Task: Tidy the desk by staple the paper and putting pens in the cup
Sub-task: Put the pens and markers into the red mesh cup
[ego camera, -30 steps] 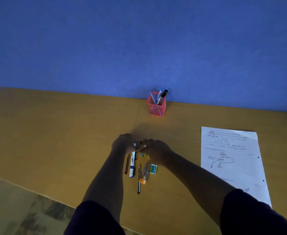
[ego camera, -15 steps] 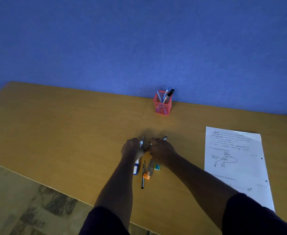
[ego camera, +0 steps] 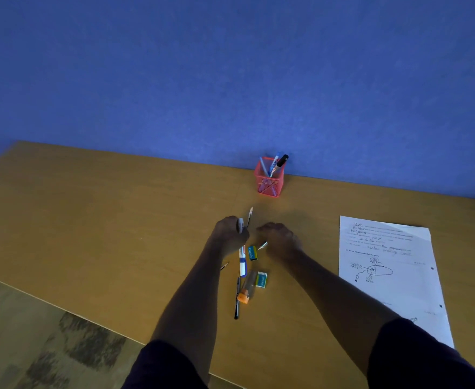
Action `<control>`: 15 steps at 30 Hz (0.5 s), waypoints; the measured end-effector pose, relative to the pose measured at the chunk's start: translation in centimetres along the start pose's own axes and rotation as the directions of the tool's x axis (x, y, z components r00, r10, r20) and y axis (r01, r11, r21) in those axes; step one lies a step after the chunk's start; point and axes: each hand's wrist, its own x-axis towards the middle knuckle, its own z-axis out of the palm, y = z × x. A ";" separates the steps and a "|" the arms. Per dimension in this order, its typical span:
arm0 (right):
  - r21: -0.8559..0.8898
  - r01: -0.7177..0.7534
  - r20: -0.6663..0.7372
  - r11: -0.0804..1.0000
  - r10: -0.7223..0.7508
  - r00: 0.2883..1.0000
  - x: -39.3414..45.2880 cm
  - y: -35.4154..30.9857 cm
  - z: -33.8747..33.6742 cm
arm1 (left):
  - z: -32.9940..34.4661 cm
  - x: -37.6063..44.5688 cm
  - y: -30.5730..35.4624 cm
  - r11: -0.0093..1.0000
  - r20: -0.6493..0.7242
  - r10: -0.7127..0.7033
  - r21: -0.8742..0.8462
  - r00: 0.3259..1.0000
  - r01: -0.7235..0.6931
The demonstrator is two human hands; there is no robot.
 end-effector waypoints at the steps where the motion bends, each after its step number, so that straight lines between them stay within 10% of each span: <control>1: -0.035 -0.014 0.037 0.999 0.015 0.999 0.1 0.3 -0.2 | -0.1 0.2 0.1 1.000 0.005 0.005 -0.019 1.000 -0.005; 9: -0.336 0.197 0.112 0.921 -0.169 0.979 0.8 1.9 0.4 | -0.3 1.6 1.6 0.973 -0.015 0.035 -0.226 0.999 -0.037; 15: 0.134 -0.008 -0.110 0.991 0.023 0.994 2.3 3.1 -2.3 | -1.9 3.9 4.1 0.930 -0.099 0.070 -0.354 0.993 -0.101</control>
